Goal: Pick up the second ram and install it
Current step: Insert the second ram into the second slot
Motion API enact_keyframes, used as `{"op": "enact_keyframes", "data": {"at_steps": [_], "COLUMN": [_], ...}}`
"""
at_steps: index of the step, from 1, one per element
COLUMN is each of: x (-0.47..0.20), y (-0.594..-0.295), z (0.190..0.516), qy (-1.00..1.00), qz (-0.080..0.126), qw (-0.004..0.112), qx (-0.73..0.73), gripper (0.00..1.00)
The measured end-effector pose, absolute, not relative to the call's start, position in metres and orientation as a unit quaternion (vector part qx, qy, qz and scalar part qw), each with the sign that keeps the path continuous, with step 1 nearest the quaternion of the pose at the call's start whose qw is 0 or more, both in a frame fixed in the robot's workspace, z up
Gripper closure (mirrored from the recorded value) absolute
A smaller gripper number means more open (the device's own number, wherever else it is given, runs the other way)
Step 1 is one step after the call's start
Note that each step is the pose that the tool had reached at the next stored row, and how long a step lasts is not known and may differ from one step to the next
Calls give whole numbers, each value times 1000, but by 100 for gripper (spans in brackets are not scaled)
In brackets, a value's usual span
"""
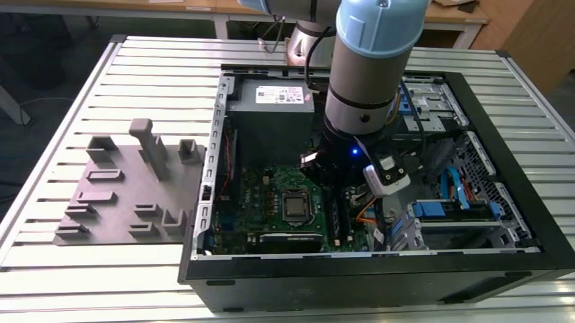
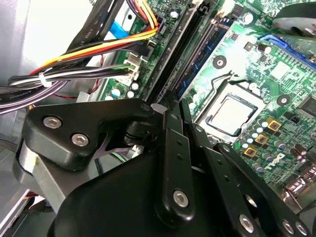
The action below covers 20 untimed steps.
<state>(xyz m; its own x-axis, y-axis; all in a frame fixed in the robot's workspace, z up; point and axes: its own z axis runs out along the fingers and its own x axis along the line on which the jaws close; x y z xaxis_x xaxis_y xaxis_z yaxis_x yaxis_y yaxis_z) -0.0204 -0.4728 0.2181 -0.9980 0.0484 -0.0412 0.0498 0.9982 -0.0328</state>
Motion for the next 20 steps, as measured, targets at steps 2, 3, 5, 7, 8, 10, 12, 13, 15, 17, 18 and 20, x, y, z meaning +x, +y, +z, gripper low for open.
{"op": "enact_keyframes", "data": {"at_steps": [2, 3, 5, 7, 8, 10, 12, 13, 15, 17, 18, 20], "x": [-20, -20, -20, -20, -20, -20, -20, -20, -20, -20, -20, -20], "y": [-473, -473, -473, -473, -473, -472, -471, -471, -470, -470, -470, -470], "z": [218, 217, 217, 216, 216, 216, 216, 216, 216, 216, 215, 214], "qy": [999, 999, 999, 999, 999, 999, 999, 1000, 1000, 1000, 1000, 1000], "qz": [-17, -17, -17, -17, -17, -17, -17, -17, -17, -16, -15, -15], "qw": [20, 20, 20, 20, 20, 20, 20, 20, 20, 20, 20, 20], "qx": [24, 24, 23, 22, 22, 20, 19, 18, 16, 15, 16, 15], "gripper": [86, 86, 86, 86, 86, 86, 86, 86, 86, 86, 86, 86]}}
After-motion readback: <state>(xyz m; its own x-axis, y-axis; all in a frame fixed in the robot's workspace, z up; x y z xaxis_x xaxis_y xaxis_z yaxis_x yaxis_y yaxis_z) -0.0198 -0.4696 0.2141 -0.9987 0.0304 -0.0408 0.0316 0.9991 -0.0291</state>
